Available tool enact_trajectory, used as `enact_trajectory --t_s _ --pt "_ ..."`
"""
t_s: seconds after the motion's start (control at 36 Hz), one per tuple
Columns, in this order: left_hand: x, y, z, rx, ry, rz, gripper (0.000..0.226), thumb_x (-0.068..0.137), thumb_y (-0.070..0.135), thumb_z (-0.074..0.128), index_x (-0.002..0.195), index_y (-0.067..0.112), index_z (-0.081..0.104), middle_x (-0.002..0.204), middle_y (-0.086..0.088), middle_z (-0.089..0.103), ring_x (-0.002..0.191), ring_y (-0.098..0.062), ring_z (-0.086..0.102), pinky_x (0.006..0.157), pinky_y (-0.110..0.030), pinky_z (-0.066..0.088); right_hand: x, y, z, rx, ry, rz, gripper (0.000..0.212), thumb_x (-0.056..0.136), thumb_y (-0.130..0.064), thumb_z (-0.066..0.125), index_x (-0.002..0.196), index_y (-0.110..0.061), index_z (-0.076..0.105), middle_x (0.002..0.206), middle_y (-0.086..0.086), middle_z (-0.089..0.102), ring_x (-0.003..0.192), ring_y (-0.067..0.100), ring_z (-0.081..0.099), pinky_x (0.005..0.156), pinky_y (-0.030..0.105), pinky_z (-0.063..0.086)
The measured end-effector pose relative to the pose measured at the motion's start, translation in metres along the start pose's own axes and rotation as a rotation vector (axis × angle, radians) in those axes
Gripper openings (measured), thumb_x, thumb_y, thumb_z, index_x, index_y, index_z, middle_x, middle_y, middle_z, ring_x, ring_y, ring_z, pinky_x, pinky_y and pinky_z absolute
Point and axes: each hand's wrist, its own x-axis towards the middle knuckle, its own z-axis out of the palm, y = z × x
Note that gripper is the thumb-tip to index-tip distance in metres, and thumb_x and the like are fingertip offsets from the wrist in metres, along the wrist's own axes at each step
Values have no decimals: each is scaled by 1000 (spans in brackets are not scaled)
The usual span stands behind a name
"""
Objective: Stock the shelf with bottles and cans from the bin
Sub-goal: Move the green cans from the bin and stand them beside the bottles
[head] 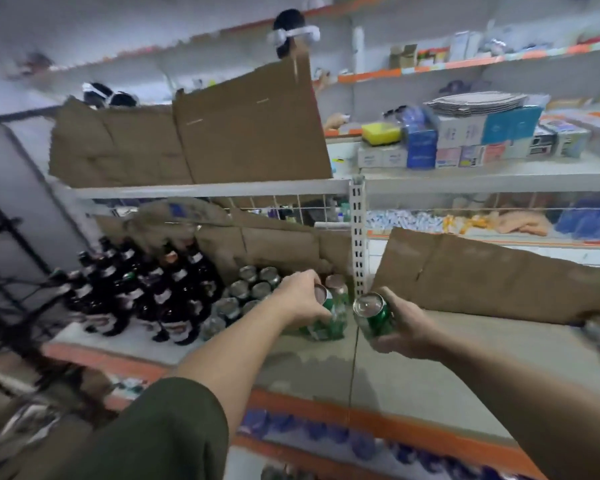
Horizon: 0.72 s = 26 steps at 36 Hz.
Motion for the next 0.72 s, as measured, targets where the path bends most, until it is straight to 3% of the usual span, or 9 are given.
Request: enact_trajectory --t_s 0.08,0.14,0.22,0.33,0.39,0.47,0.56,0.64,0.72 --pt "-9 -23 -2 -35 2 -45 58 73 34 85 118 16 55 113 -5 62 103 -26 61 81 -36 53 17 -17 13 45 -36 -18 77 59 -22 85 127 -25 50 103 -1 66 76 10 64 55 16 50" --pt "-14 -35 -2 -40 -15 -74 58 73 32 85 120 16 55 112 -5 62 101 -25 62 86 -41 56 27 -24 20 28 -50 -43 84 58 -31 86 132 -25 48 108 -2 66 86 14 64 63 15 49" --pt "-17 -48 -3 -5 -52 -87 62 70 27 87 123 20 57 115 -3 63 99 -22 64 88 -43 59 39 -36 26 -17 -83 -85 82 58 -41 88 129 -27 48 108 -9 62 94 14 60 74 21 44" --pt "-11 -65 -3 106 -128 -34 62 73 16 84 126 24 55 122 0 58 105 -22 60 89 -45 58 53 -39 38 -17 -148 -71 81 45 -58 79 117 -35 51 109 -8 67 93 13 64 79 29 55" --pt "-8 -73 1 197 -134 20 58 77 9 74 128 26 53 122 -1 56 110 -23 55 88 -46 56 58 -36 47 -13 -164 -58 81 43 -56 81 116 -33 52 105 -10 67 90 10 64 77 28 56" --pt "-4 -82 9 296 -147 104 58 79 5 64 129 33 50 121 -2 54 112 -26 55 86 -47 55 58 -30 60 -13 -171 -9 79 46 -47 86 115 -32 51 99 -12 66 85 7 64 67 15 50" --pt "10 -90 12 360 -244 200 54 84 2 64 131 25 52 123 -2 57 109 -24 56 85 -47 55 56 -24 74 13 -173 27 90 55 -27 90 133 -31 44 104 -14 62 88 7 60 62 1 40" --pt "26 -97 18 376 -309 291 49 86 0 65 129 22 54 117 1 60 102 -24 59 80 -43 55 57 -21 86 -21 -149 83 99 57 -22 90 142 -31 39 107 -11 57 94 11 56 71 13 41" --pt "41 -103 24 413 -325 376 45 87 -3 62 126 18 55 114 0 59 105 -24 60 72 -36 47 60 -15 98 -60 -113 196 91 52 -29 92 131 -33 48 109 -9 64 94 15 62 73 22 50"
